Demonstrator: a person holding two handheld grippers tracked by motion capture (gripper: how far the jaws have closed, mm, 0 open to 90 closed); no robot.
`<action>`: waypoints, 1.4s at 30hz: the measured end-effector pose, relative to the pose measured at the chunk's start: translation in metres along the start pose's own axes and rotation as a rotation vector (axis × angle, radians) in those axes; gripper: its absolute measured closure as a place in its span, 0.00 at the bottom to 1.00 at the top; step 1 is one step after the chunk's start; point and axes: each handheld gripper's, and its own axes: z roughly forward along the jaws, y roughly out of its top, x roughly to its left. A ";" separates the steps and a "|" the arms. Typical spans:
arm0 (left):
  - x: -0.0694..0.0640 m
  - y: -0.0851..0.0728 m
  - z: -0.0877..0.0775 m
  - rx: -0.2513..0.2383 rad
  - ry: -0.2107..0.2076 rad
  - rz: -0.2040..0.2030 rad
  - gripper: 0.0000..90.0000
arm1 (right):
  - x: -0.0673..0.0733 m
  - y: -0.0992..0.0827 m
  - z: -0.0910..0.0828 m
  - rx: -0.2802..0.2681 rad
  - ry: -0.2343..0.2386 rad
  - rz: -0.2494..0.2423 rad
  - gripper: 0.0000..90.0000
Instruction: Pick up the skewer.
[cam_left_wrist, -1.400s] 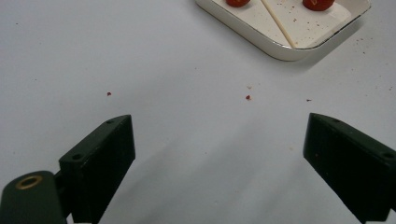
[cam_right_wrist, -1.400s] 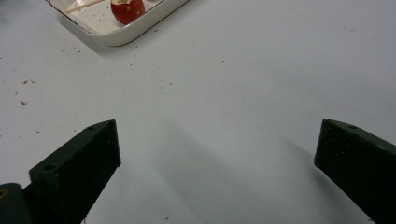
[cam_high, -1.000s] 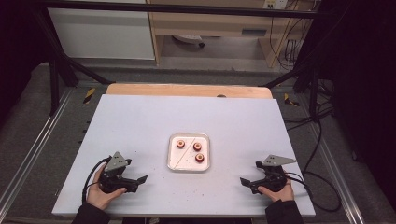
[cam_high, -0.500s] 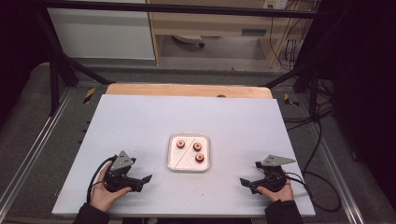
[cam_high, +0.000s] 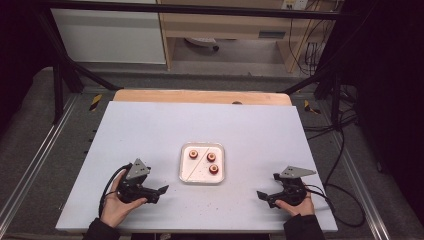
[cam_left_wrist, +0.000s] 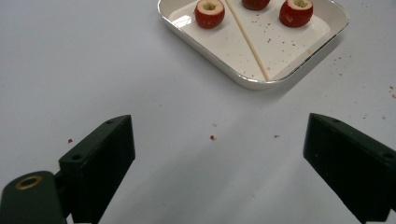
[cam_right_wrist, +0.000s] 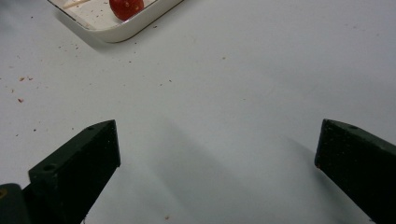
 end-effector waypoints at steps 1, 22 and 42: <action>0.000 0.000 0.000 0.000 0.000 0.000 0.10 | 0.000 0.000 0.000 0.000 0.000 0.000 0.01; -0.024 0.056 0.032 0.054 0.012 0.015 0.17 | 0.001 -0.001 0.002 0.016 -0.002 0.000 0.01; -0.039 0.070 0.089 0.146 0.023 0.012 0.57 | 0.001 -0.001 0.002 0.019 0.003 0.006 0.01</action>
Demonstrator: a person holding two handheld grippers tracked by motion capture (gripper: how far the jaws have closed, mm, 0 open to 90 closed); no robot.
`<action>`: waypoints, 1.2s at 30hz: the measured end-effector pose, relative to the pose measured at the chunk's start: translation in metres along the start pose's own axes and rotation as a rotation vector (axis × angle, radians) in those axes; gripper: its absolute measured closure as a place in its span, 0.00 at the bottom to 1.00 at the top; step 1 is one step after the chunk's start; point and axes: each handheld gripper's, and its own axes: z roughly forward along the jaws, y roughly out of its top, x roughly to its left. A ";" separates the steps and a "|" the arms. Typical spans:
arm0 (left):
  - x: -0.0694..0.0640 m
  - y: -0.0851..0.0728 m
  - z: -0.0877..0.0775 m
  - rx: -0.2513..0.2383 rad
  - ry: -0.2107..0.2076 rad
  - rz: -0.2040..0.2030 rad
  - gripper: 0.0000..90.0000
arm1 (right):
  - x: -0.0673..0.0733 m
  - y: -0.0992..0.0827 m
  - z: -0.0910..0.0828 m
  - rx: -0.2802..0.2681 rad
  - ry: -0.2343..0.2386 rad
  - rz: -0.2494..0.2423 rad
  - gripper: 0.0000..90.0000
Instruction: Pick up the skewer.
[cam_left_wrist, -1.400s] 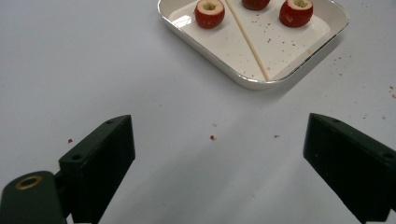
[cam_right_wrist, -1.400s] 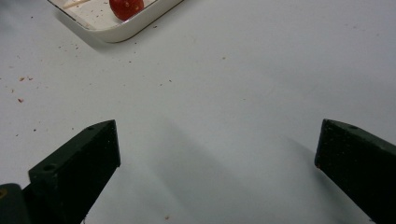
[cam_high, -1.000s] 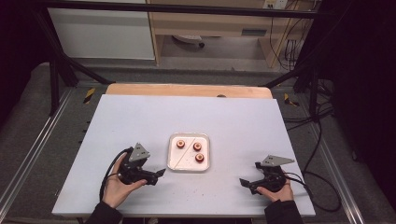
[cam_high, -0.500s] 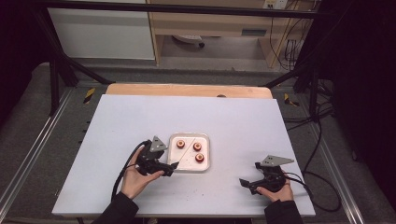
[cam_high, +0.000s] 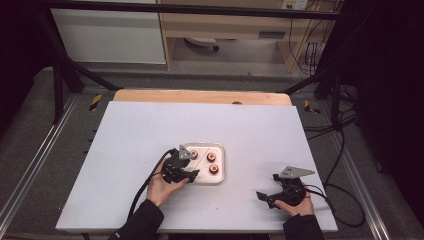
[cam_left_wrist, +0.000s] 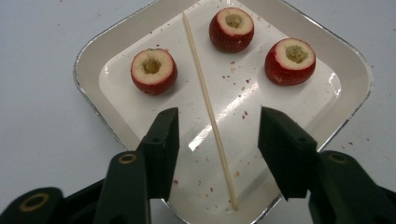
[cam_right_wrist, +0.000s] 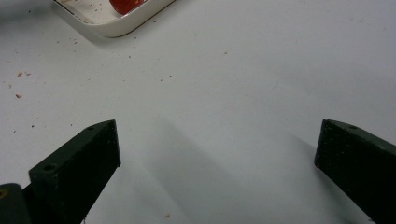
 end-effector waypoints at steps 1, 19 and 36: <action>0.000 0.000 0.003 0.009 0.003 -0.001 0.60 | 0.000 0.000 0.000 0.000 0.000 0.000 0.01; -0.007 -0.001 0.013 0.015 0.045 -0.021 0.91 | 0.000 0.000 0.000 -0.002 0.003 -0.001 0.01; -0.006 -0.005 0.012 -0.014 0.070 -0.093 0.98 | 0.000 0.000 0.000 -0.002 0.006 -0.002 0.01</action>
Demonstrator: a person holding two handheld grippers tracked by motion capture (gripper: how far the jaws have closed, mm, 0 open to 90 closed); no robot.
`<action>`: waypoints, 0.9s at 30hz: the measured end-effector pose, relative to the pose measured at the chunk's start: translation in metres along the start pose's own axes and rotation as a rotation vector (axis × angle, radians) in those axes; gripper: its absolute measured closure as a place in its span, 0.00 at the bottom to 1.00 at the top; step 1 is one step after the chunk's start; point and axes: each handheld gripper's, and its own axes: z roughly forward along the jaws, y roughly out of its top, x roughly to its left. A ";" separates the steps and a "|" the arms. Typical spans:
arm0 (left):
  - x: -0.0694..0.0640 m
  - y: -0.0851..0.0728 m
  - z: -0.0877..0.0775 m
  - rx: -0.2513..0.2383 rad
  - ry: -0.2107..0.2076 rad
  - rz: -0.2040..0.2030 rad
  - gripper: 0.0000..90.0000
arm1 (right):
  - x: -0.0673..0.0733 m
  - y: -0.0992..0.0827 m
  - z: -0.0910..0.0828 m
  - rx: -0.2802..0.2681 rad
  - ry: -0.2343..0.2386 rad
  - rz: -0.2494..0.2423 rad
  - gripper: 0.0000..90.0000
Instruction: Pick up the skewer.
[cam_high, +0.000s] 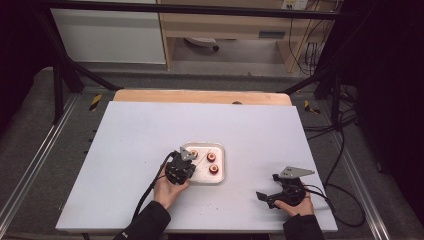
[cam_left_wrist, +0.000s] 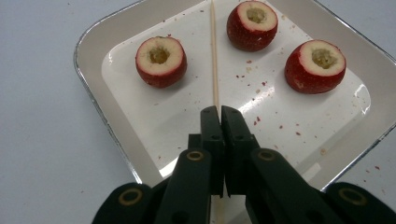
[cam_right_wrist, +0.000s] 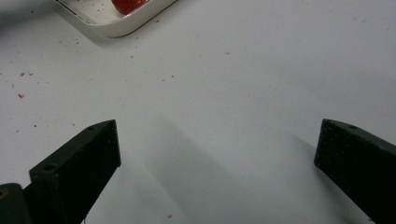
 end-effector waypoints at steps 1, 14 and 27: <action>0.000 0.000 0.000 -0.004 0.001 -0.002 0.98 | 0.000 0.000 0.000 0.000 0.000 0.000 0.01; 0.006 -0.001 -0.021 -0.073 -0.017 0.004 0.99 | 0.002 0.002 0.000 -0.001 -0.005 -0.015 0.01; 0.003 -0.001 -0.043 -0.079 -0.081 0.088 0.99 | 0.014 0.015 0.003 0.011 -0.042 -0.087 0.01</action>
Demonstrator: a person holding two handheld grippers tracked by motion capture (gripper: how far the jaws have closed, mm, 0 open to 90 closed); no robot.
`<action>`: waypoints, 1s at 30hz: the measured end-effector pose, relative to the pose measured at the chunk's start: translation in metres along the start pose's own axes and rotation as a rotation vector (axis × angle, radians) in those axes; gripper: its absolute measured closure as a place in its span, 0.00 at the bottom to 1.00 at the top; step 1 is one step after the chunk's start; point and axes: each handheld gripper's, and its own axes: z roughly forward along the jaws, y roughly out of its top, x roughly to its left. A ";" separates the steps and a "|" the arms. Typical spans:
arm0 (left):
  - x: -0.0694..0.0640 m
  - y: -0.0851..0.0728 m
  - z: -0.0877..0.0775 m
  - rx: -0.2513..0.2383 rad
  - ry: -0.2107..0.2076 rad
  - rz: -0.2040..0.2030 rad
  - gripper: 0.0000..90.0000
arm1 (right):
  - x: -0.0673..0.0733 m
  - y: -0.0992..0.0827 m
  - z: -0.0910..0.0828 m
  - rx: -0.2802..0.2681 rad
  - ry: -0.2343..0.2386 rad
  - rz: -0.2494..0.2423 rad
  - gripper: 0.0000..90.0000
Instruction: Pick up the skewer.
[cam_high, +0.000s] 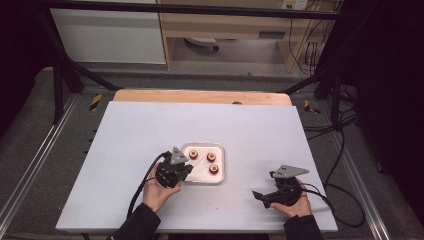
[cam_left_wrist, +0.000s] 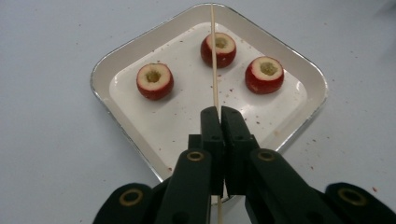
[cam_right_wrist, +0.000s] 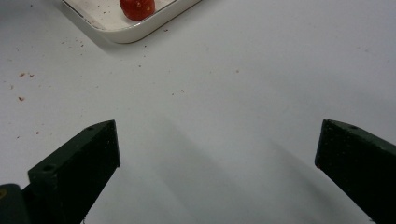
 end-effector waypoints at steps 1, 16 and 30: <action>-0.002 0.000 -0.001 0.001 -0.010 0.010 0.99 | 0.002 0.003 0.001 0.006 0.000 -0.013 0.01; -0.027 0.017 -0.010 0.024 -0.083 0.134 0.99 | 0.034 0.028 0.008 0.041 -0.059 -0.255 0.05; -0.058 0.035 0.007 0.085 -0.144 0.220 0.99 | 0.054 0.044 0.011 0.061 -0.097 -0.488 0.17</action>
